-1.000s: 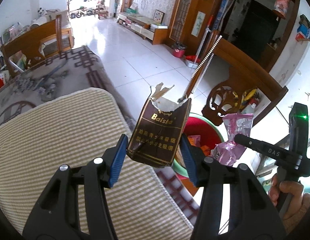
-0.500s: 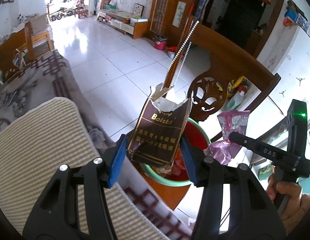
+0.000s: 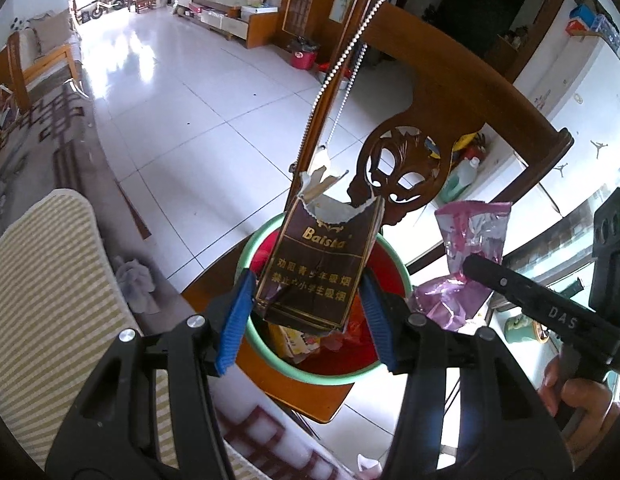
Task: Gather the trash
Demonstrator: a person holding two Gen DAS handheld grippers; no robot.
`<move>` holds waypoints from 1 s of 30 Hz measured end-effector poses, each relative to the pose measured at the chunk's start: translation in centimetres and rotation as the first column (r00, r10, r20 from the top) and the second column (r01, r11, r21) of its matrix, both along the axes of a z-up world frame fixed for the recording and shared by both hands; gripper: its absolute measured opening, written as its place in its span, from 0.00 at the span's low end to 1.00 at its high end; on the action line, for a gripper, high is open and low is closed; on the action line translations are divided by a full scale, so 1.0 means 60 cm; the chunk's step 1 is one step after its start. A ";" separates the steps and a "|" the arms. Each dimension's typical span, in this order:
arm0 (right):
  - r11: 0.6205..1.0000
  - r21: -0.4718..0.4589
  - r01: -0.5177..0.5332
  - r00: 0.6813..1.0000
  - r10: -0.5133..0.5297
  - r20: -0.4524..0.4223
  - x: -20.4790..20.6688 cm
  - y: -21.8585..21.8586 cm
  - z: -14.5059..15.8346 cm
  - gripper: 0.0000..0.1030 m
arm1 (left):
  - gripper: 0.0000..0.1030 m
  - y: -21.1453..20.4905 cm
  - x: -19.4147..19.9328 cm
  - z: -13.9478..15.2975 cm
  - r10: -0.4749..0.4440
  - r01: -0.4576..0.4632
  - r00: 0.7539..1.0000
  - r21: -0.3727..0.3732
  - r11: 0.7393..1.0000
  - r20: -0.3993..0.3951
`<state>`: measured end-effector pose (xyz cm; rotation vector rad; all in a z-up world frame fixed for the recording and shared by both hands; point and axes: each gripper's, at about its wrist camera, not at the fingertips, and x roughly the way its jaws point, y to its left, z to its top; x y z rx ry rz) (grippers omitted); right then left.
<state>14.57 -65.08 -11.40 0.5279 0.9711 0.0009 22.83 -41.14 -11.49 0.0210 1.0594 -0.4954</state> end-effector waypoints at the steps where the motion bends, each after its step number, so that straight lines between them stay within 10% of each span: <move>1: 1.000 -0.004 -0.001 1.000 0.001 0.000 0.001 0.001 0.000 0.29 | 0.49 -0.004 0.003 -0.003 -0.006 0.006 1.000 0.000 1.000 -0.005; 30: 0.999 -0.052 -0.017 1.000 0.018 0.004 0.001 0.087 0.016 0.87 | 0.89 0.111 -0.037 0.044 0.090 -0.083 0.988 -0.064 0.994 0.122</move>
